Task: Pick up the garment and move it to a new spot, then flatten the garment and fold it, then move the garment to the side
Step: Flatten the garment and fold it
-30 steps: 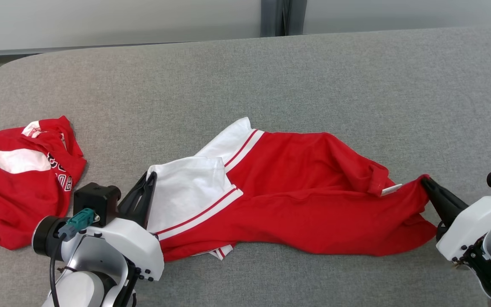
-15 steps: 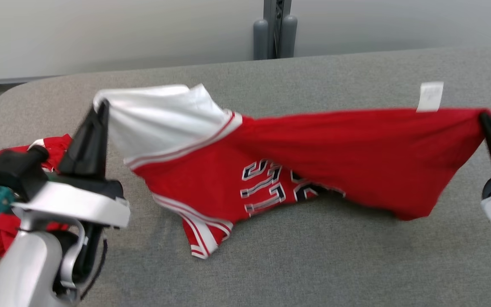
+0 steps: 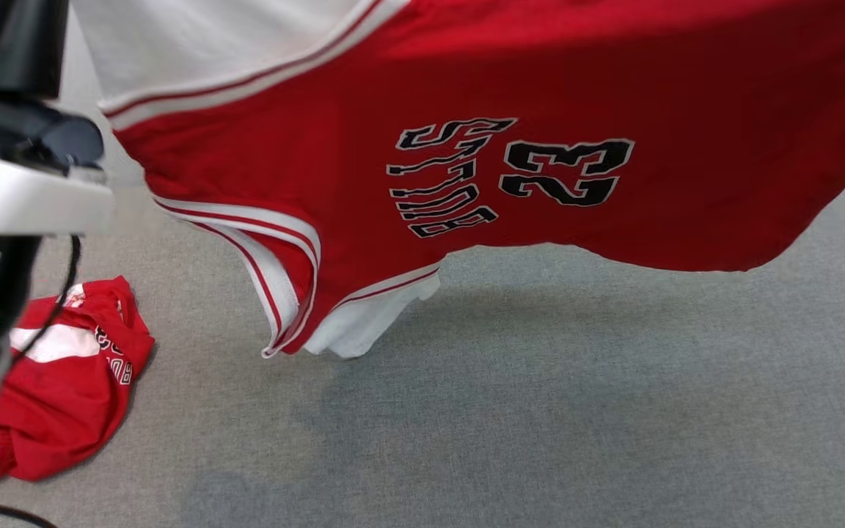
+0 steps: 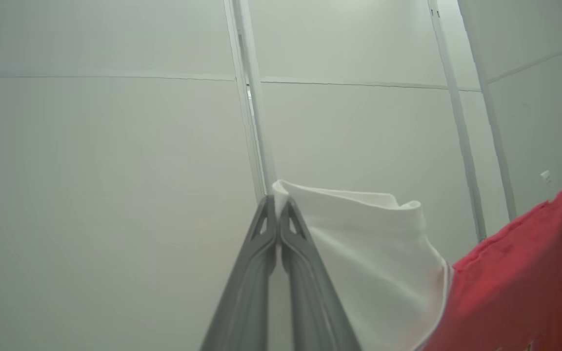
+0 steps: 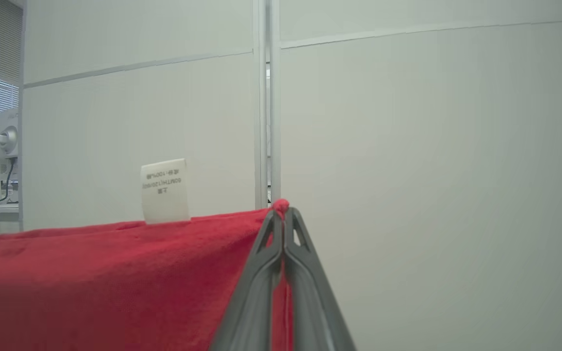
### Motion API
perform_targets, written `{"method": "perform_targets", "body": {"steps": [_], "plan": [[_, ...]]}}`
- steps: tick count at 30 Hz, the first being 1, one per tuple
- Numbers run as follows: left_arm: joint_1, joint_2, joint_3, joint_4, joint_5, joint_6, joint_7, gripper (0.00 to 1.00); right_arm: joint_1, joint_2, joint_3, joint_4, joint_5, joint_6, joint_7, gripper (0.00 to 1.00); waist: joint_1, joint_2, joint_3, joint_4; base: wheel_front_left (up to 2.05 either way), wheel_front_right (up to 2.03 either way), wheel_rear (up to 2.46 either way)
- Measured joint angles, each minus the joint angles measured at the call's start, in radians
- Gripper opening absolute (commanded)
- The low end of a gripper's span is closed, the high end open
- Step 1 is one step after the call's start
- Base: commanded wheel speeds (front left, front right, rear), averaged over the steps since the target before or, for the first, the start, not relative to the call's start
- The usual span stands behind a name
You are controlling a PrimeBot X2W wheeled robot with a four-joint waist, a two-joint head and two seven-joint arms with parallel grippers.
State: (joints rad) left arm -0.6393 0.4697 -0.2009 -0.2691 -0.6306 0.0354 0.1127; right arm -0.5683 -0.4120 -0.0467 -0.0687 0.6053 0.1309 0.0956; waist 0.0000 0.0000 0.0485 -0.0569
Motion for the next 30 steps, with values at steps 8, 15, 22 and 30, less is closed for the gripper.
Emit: {"method": "perform_targets", "body": {"steps": [8,15,22,30], "plan": [[-0.215,0.035,-0.044,0.087,0.034,-0.062,0.054,0.0,-0.194,-0.065,0.067,0.097,-0.008,0.0,-0.001,0.0,0.0,0.0,-0.001,0.002,0.0,0.0,0.0],[-0.407,0.012,-0.121,0.314,0.131,-0.116,-0.028,0.0,-0.335,-0.063,0.169,0.277,-0.039,0.0,-0.038,0.0,0.0,0.0,0.064,0.007,0.0,0.0,0.0],[-0.702,-0.038,-0.204,0.644,0.278,-0.141,-0.233,0.0,-0.59,-0.013,0.276,0.556,-0.108,0.0,-0.17,0.0,0.0,0.0,0.203,0.008,0.0,0.0,0.0],[-0.995,-0.143,-0.183,0.892,0.334,-0.127,-0.372,0.0,-0.89,0.034,0.325,0.816,-0.205,0.0,-0.325,0.0,0.0,0.0,0.388,0.013,0.0,0.0,0.0]]}}
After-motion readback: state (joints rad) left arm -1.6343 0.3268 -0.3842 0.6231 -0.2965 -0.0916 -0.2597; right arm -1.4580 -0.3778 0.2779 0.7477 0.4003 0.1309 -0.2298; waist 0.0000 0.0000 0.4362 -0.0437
